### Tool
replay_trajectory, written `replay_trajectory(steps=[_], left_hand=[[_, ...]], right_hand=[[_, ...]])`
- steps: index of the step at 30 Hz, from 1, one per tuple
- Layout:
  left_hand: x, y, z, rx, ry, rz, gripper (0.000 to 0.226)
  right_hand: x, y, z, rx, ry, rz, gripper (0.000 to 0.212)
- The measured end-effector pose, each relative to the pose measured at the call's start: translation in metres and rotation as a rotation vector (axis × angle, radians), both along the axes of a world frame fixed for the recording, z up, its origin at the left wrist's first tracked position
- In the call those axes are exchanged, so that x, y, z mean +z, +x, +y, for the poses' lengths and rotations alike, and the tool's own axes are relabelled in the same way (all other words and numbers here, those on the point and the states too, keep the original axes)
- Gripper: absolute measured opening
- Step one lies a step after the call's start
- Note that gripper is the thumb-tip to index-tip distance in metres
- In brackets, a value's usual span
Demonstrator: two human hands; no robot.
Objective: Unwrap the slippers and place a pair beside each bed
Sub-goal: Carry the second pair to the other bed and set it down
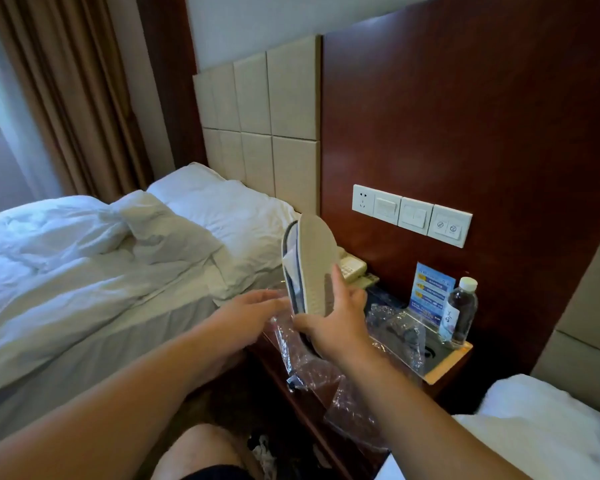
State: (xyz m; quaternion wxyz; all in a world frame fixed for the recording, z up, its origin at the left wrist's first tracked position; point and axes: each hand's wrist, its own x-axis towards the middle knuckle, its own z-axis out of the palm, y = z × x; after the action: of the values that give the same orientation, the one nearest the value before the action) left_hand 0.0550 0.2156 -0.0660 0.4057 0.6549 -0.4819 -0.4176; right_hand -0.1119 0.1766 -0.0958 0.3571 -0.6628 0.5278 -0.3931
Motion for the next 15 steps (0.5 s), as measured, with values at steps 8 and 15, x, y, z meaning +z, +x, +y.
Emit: replay_trajectory(steps=[8, 15], left_hand=[[0.033, 0.041, 0.037, 0.107, -0.138, 0.135, 0.015], [0.048, 0.089, 0.071, 0.264, -0.194, 0.198, 0.017]], right_hand=[[0.028, 0.070, 0.041, 0.193, -0.113, -0.319, 0.104], [0.059, 0.098, 0.049, 0.186, 0.046, -0.501, 0.050]])
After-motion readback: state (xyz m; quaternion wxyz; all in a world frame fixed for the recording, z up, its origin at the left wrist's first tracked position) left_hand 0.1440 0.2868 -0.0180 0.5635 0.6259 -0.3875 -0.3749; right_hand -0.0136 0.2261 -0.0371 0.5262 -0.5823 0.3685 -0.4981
